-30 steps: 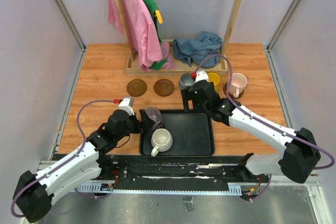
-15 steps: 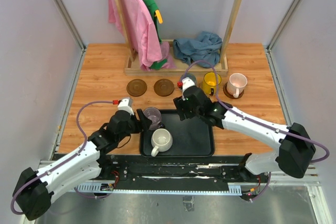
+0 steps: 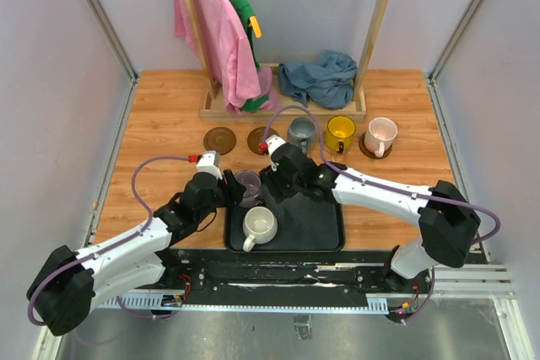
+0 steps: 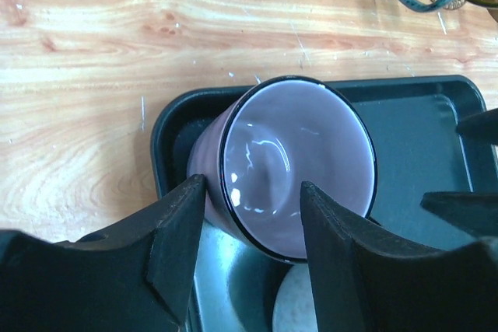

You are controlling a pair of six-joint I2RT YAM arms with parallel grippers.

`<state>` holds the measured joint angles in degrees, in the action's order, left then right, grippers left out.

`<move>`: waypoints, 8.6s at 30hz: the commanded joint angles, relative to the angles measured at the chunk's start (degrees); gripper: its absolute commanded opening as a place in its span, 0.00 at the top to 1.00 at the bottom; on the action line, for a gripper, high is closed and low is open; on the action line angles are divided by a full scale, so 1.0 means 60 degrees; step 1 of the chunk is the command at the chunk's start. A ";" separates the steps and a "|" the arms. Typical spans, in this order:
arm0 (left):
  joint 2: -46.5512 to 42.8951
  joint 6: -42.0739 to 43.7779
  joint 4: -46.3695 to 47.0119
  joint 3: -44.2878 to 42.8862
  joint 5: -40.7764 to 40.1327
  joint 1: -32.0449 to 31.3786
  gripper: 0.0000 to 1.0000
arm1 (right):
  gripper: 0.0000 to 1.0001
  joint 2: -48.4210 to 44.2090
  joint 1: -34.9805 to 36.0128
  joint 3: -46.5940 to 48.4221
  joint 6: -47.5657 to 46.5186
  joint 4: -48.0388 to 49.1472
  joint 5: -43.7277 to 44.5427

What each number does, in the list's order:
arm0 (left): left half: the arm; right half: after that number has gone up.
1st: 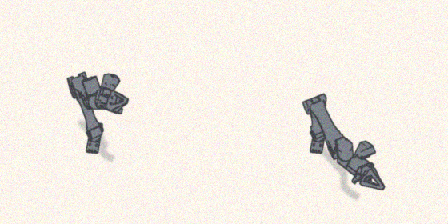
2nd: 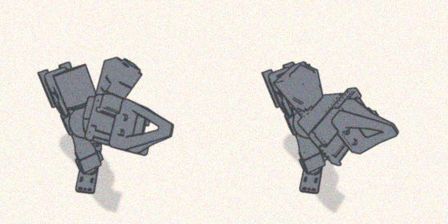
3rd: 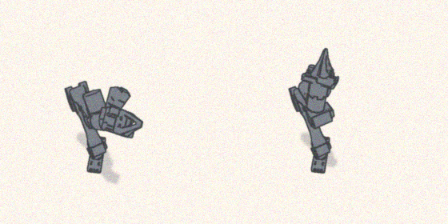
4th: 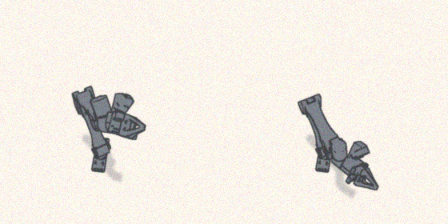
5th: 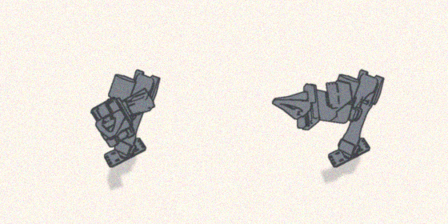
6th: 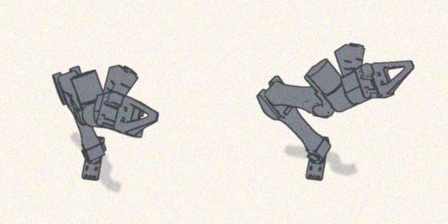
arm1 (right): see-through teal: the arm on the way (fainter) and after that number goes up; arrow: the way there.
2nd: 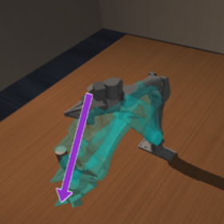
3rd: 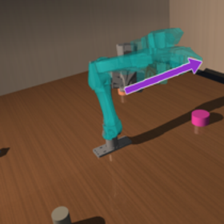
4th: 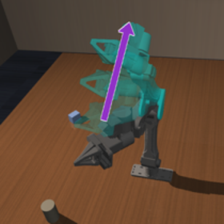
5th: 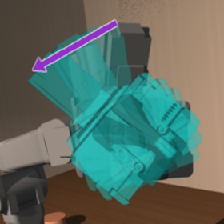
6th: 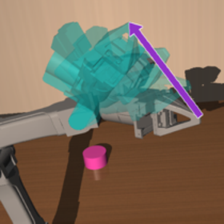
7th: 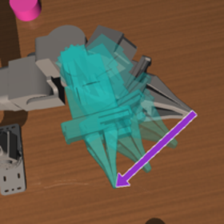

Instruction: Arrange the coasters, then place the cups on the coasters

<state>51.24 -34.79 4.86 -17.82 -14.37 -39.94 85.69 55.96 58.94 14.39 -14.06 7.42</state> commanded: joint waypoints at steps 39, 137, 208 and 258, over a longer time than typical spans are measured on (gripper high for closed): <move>-0.1544 0.0841 -0.0652 -0.0713 -0.3186 -0.0066 0.17 | 0.48 0.2241 0.1001 0.1580 -0.0442 0.0305 -0.2470; 0.2039 0.0871 -0.4616 -0.3104 -0.0890 -0.1311 0.33 | 0.02 -0.3446 0.0532 -0.1238 -0.0378 0.0317 0.3248; 0.5874 0.3166 -0.2561 -0.6955 -0.2019 0.0051 1.00 | 0.01 -0.6404 -0.1516 -0.3882 0.3318 -0.1761 0.6472; 0.9187 0.1876 -0.3088 -0.9340 -0.0769 0.0585 1.00 | 0.01 -0.6628 -0.1642 -0.3644 0.2156 -0.1500 0.6039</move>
<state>106.63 -23.05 -16.38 -71.48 -18.33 -36.53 46.50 47.03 37.85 26.94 -23.83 43.48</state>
